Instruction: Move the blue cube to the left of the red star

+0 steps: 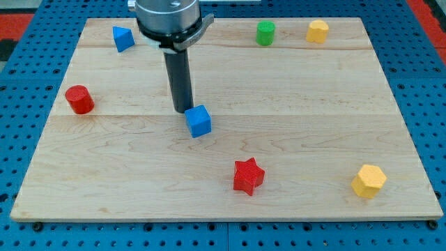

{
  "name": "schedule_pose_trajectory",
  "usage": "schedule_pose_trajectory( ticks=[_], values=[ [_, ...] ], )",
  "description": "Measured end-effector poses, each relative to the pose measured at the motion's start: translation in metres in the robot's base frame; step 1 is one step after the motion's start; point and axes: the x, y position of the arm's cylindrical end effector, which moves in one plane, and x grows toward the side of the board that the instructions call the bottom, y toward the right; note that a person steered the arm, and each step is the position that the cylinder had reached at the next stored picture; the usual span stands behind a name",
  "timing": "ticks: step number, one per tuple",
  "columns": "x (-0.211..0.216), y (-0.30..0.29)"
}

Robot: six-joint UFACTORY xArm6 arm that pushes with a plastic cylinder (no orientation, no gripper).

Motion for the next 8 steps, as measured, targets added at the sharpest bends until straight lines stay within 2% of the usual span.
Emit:
schedule_pose_trajectory(
  ticks=[2, 4, 5, 6, 7, 8],
  values=[
    [0.043, 0.042],
    [0.014, 0.099],
    [0.060, 0.122],
    [0.064, 0.071],
    [0.026, 0.063],
    [0.009, 0.050]
  ],
)
